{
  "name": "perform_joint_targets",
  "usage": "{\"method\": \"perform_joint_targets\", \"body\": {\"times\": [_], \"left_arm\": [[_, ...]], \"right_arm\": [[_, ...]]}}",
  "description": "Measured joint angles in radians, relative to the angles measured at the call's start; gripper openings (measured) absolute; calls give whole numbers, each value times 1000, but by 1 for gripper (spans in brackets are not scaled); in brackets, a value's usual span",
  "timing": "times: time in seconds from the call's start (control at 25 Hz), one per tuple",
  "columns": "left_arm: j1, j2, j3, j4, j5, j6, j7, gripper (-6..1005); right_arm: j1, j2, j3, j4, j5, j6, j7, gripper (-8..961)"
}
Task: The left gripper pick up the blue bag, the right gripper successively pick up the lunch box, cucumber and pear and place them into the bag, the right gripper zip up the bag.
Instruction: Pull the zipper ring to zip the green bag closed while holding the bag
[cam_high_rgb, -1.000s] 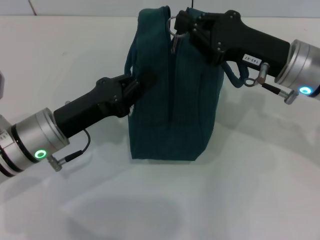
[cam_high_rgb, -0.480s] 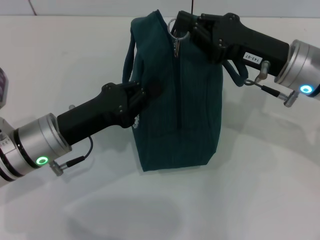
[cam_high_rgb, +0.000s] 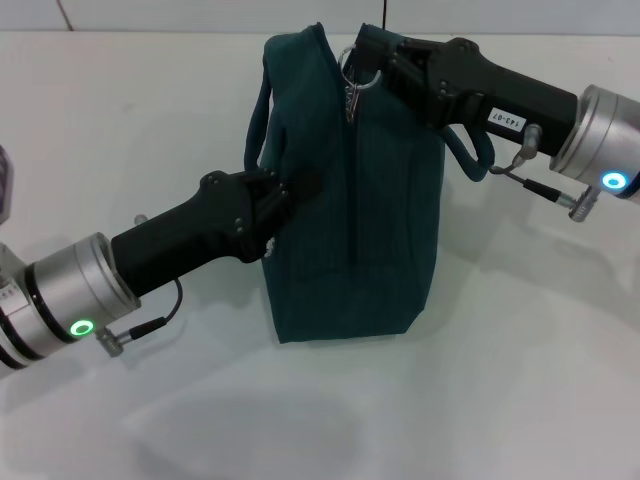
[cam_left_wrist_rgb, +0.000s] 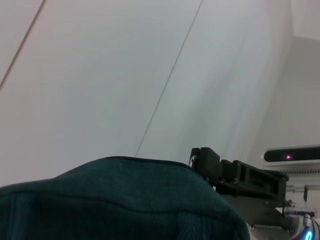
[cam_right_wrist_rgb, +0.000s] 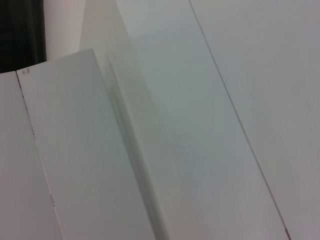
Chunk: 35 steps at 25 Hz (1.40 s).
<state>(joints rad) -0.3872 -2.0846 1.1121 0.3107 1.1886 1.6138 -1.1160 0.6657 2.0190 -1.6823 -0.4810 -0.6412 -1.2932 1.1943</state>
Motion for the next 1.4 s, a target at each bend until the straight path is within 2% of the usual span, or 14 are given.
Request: {"method": "perform_joint_targets", "body": {"times": [1.4], "left_arm": [[25,3,0,3,65,18,1,56]], "right_arm": [[-3,1,11,-3,6,-14,1,53]]}}
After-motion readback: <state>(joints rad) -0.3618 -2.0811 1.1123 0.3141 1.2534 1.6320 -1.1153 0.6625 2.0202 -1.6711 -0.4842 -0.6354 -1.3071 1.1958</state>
